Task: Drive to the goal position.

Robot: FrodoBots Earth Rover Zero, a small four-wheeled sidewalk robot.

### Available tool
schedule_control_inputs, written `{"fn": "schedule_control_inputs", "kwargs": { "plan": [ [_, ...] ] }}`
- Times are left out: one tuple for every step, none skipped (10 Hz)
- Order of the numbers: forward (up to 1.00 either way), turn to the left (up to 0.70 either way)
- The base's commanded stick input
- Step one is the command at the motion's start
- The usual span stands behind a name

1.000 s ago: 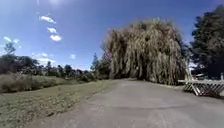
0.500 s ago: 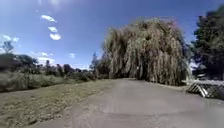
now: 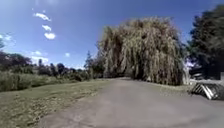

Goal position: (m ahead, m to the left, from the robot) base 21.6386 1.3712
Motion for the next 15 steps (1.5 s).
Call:
{"fn": "schedule_control_inputs", "kwargs": {
  "plan": [
    [1.0,0.0],
    [1.0,0.0],
    [1.0,0.0],
    [1.0,0.0],
    [1.0,0.0],
    [1.0,0.0],
    [1.0,0.0],
    [1.0,0.0],
    [1.0,0.0],
    [1.0,0.0],
    [1.0,0.0],
    [1.0,0.0],
    [1.0,0.0],
    [1.0,0.0],
    [1.0,0.0]
  ]
}}
